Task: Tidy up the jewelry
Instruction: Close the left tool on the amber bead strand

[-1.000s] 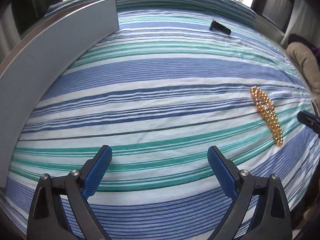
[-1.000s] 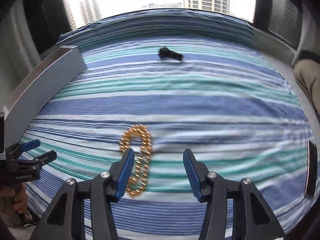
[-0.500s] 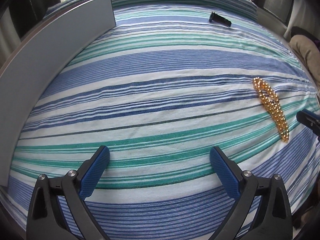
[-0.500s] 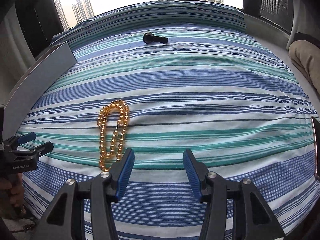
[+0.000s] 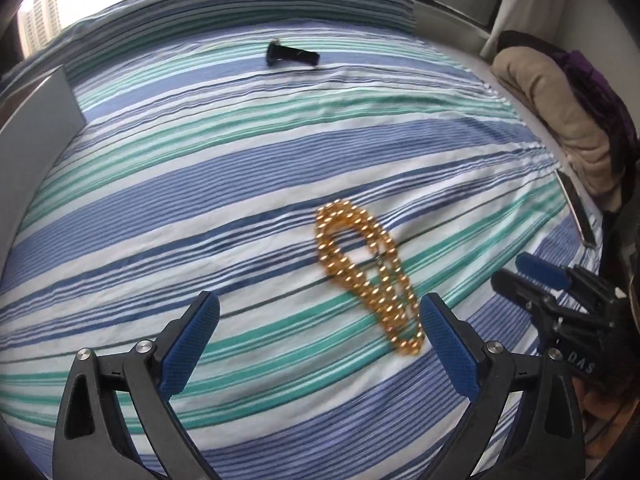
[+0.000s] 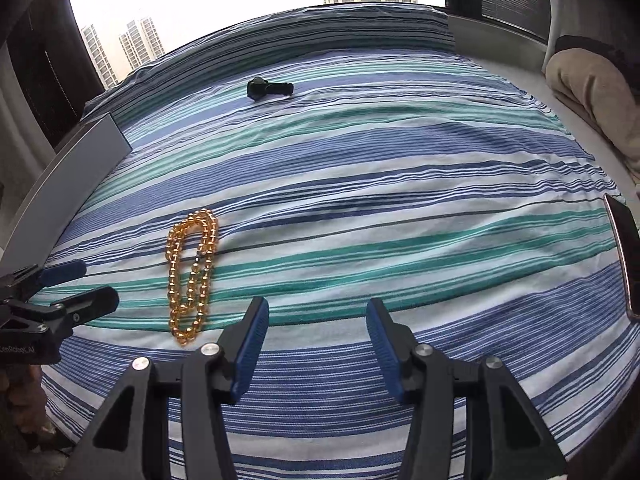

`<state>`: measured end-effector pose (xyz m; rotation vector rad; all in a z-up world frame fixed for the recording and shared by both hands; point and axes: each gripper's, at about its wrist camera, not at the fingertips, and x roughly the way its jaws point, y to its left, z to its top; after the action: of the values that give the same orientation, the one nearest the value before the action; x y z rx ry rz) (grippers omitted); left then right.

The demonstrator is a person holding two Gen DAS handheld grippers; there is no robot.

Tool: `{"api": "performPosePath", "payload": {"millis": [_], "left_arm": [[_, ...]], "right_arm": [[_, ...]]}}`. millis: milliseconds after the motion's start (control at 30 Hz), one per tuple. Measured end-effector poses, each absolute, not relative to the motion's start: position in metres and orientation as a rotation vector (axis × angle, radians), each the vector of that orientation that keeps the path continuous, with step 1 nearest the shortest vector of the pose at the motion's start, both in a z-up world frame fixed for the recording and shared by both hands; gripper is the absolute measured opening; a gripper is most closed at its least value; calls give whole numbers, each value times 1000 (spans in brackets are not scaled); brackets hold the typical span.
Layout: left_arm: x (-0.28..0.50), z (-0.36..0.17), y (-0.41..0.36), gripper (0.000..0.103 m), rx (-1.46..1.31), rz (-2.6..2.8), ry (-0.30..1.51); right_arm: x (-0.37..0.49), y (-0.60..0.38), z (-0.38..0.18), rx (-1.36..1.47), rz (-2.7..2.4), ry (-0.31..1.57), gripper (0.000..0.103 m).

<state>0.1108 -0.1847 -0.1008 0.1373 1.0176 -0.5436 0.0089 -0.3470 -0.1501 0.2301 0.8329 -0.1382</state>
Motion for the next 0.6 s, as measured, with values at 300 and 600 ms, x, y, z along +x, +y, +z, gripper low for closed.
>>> {"api": "performPosePath", "payload": {"millis": [300,600], "left_arm": [[119,-124,-226,84,266,-483,1029],[111,-116,-217,18,289,-531,989]], "right_arm": [[-8,-353,-139,236,-149,794,52],[-8,-349,-129,179,-202,799,52]]}}
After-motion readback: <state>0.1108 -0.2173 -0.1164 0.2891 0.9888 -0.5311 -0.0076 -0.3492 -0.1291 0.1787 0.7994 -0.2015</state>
